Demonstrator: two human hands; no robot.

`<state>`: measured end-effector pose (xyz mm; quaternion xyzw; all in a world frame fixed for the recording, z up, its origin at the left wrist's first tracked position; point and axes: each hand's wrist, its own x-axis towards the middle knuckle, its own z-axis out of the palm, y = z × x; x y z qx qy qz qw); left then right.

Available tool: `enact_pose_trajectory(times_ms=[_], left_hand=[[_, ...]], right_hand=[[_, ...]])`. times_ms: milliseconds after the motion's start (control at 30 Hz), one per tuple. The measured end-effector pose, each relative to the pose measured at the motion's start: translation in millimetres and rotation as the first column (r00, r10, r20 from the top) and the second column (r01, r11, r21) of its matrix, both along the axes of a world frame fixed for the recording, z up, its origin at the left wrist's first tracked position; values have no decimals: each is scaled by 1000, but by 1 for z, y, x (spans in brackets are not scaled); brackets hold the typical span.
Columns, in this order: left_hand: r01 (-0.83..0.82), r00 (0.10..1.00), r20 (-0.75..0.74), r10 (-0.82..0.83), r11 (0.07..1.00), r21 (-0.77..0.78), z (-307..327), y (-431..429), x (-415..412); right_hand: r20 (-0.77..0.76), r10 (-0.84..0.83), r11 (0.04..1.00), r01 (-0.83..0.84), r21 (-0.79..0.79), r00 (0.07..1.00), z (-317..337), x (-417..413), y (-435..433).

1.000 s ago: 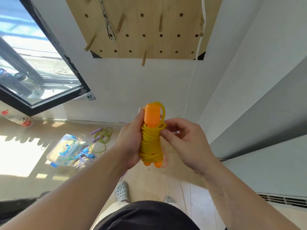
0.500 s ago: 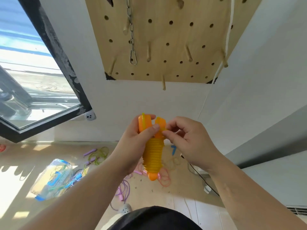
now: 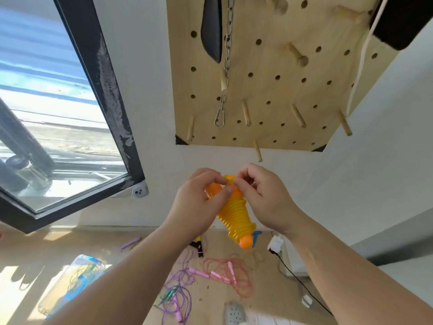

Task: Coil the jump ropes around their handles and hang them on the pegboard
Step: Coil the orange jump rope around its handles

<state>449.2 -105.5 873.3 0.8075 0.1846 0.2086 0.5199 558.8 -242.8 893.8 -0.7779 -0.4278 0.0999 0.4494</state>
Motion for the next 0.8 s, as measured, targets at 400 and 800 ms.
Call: enact_pose_trajectory(times_ms=[400, 800], left_hand=[[-237, 931, -214, 297, 934, 267, -26, 78, 60], [-380, 891, -192, 412, 907, 183, -55, 135, 116]], right_hand=[[-169, 175, 970, -200, -141, 970, -51, 84, 105], [-110, 160, 987, -161, 1, 981, -81, 135, 184]])
